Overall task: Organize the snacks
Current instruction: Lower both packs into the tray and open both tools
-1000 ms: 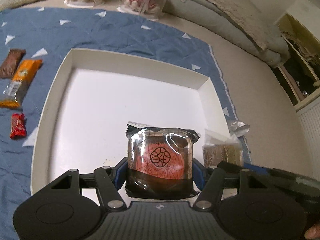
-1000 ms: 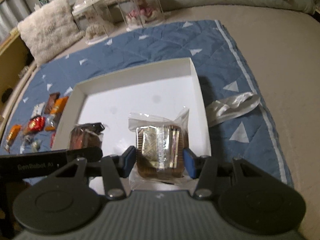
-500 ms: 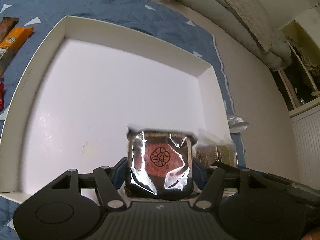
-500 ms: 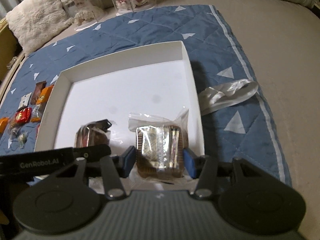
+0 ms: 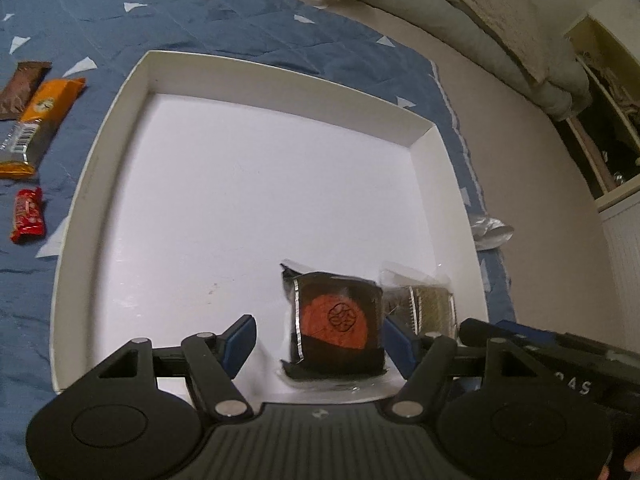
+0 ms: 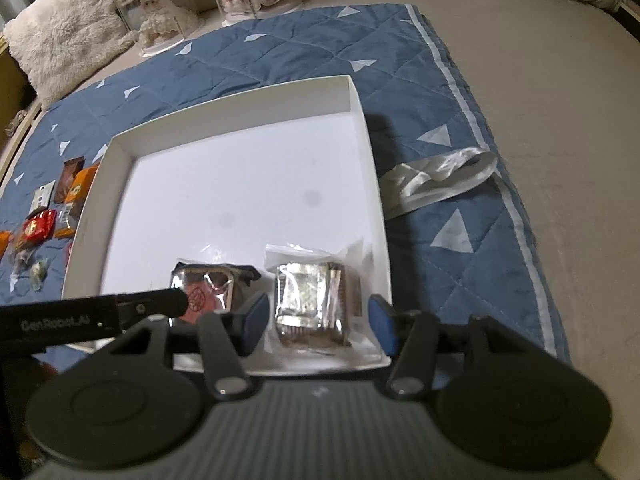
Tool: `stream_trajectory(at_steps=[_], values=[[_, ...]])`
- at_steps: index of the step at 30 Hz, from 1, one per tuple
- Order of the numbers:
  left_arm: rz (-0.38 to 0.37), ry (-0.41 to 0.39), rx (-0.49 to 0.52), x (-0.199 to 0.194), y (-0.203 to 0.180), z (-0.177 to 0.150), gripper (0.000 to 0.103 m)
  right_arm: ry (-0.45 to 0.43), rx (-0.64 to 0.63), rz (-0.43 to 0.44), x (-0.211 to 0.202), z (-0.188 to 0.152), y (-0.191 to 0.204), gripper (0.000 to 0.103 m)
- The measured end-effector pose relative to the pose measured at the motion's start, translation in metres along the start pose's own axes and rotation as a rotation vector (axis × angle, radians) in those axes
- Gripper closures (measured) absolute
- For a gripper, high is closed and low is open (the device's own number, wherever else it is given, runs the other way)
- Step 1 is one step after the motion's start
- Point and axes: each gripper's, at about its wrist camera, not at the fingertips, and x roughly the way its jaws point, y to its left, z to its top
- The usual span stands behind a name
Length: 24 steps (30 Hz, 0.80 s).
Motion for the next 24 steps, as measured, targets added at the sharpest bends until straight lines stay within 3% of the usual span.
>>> stream_trajectory(at_steps=[6,14,24], values=[[0.028,0.002,0.036,-0.009,0.001,-0.003,0.026,-0.012,0.008,-0.006,-0.007,-0.006,-0.005,0.038],[0.059,0.003,0.091,-0.021,0.002,-0.008,0.001,-0.035,0.010,-0.016,-0.018,-0.014,-0.009,0.025],[0.069,0.017,0.101,-0.031,0.004,-0.021,0.000,-0.052,-0.037,-0.059,-0.025,-0.030,-0.003,0.001]])
